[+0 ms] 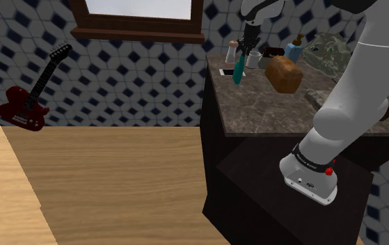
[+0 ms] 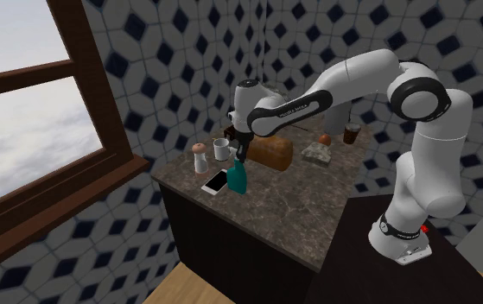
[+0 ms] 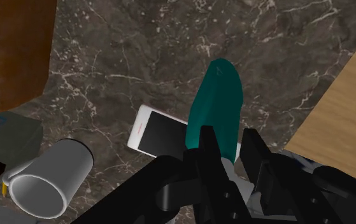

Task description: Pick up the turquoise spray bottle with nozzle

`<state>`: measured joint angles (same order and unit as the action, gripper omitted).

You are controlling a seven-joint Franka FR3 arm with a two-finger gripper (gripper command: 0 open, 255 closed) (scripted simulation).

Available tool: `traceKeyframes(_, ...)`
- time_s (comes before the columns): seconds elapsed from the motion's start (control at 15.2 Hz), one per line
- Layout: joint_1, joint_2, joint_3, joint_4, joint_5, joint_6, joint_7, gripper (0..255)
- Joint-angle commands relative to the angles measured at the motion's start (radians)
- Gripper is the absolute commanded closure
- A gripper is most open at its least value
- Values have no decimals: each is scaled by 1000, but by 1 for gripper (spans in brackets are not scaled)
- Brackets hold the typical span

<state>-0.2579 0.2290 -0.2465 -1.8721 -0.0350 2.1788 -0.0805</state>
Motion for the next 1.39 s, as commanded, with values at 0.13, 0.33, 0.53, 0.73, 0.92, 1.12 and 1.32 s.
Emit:
traceKeyframes(0.13,0,0,0,0,0,0,0,255)
traceKeyframes(0.33,1,-11,-1,14,-2,-25,0,255)
traceKeyframes(0.53,2,-24,-1,37,-5,-62,-1,255)
traceKeyframes(0.73,2,-36,-2,63,-7,-99,-1,255)
traceKeyframes(0.92,3,-46,-2,91,-9,-136,-2,255)
traceKeyframes(1.12,4,-54,-3,121,-10,-174,-4,255)
traceKeyframes(1.32,4,-57,-3,133,-11,-189,-4,255)
